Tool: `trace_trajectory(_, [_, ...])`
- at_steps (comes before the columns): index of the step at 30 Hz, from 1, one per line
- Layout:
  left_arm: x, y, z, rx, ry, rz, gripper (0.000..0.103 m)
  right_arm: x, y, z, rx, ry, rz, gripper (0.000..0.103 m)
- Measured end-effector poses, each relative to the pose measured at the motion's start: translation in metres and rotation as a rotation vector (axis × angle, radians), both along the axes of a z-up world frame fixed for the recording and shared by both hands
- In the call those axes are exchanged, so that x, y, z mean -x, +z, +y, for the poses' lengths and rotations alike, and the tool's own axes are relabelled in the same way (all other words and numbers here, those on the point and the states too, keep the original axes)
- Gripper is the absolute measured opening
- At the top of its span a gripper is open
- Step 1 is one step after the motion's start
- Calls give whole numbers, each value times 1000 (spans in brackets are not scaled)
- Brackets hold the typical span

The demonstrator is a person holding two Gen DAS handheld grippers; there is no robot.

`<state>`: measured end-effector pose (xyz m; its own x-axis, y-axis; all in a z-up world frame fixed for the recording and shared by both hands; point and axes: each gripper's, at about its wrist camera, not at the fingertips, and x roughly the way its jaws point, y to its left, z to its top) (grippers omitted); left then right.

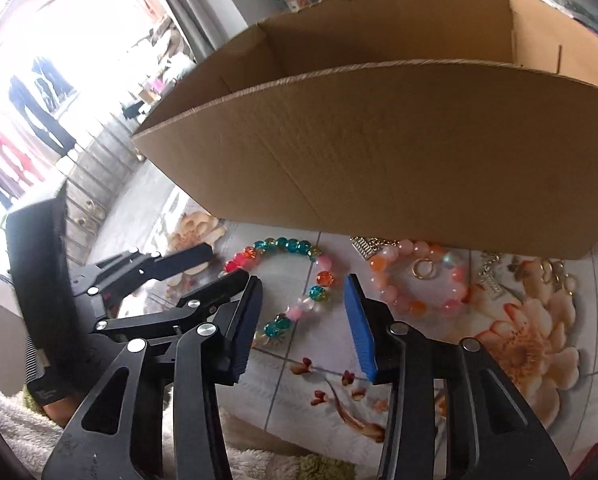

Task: Organize jewelry

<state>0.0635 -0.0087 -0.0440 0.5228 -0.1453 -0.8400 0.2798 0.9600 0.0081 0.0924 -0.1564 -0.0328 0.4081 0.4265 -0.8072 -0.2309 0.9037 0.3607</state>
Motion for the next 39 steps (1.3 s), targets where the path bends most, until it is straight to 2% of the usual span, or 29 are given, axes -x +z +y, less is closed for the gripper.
trace_trajectory(4, [-4, 0, -5, -4, -20, -6, 37, -7, -6, 9, 34, 8, 19, 33])
trace_trajectory(6, [-7, 1, -8, -5, -31, -8, 33, -9, -9, 13, 47, 10, 28, 28])
trace_trajectory(10, [-10, 1, -13, -8, -47, -13, 22, -12, -8, 22, 80, 17, 15, 23])
trace_trajectory(12, [-11, 2, -17, -11, -53, -19, 14, -12, -8, 24, 107, 12, 9, 12])
trace_trajectory(14, [-11, 2, -20, -20, -61, -26, 9, -13, -9, 25, 107, 9, 13, 9])
trace_trajectory(24, [-5, 15, -22, 28, -71, -54, 9, 4, 4, 25, 77, -1, -16, 8])
trace_trajectory(39, [34, 53, -18, 62, -75, -170, 9, 52, 50, -5, 36, -27, -123, 7])
